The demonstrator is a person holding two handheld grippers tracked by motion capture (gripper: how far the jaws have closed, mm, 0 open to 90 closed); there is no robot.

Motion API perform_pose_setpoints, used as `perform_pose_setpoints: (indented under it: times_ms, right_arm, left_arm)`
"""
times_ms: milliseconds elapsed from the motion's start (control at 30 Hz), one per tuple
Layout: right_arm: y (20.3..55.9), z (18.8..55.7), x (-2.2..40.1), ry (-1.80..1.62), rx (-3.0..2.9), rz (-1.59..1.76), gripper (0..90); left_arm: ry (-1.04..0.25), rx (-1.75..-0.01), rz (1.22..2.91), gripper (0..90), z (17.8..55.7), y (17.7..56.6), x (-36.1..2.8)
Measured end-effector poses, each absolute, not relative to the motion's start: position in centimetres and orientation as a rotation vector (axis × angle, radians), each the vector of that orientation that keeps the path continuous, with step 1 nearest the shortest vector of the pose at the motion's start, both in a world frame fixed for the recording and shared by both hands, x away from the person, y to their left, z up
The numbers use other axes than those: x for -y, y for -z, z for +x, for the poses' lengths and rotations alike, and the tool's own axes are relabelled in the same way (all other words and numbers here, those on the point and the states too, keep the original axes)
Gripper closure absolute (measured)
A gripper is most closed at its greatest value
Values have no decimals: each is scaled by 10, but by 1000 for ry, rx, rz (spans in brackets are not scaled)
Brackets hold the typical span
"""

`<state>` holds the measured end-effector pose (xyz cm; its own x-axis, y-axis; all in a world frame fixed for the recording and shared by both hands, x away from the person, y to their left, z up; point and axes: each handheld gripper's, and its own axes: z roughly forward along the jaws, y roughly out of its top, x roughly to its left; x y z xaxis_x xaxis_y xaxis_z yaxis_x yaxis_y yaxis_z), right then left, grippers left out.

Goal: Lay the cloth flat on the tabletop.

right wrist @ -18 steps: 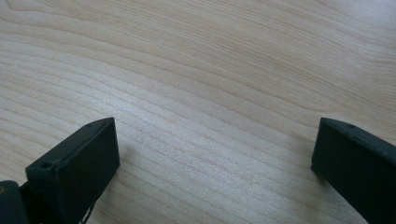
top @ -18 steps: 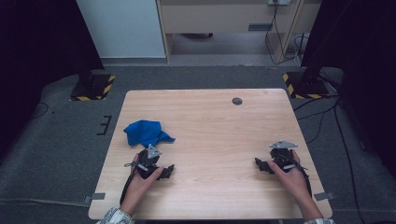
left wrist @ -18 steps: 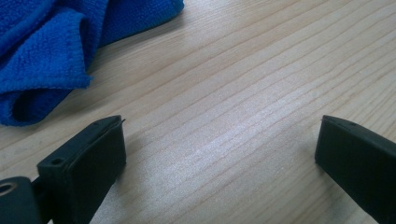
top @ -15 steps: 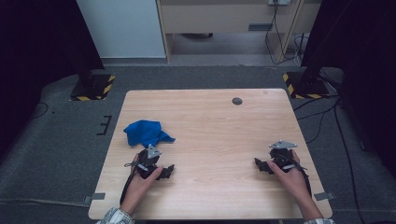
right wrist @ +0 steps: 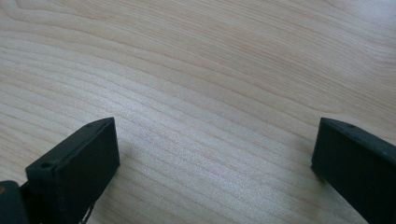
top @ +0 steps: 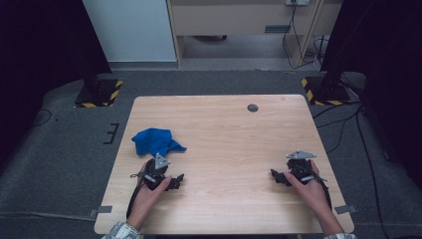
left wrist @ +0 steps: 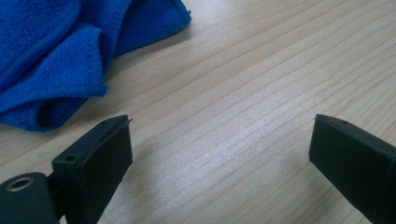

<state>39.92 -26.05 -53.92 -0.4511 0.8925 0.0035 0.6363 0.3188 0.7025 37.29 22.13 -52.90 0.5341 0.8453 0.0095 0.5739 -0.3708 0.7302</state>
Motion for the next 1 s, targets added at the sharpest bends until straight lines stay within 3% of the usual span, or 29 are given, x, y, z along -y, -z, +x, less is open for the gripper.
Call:
perform_pose_setpoints:
  times_ms: [500, 1000]
  right_arm:
    - [539, 398, 260, -908, -2203, 1360, 9]
    - [539, 398, 260, -907, -2202, 1359, 9]
  left_arm:
    - [-548, -1081, 2061, 71, 369, 503, -231]
    - [-510, -1066, 2055, 67, 374, 492, -237]
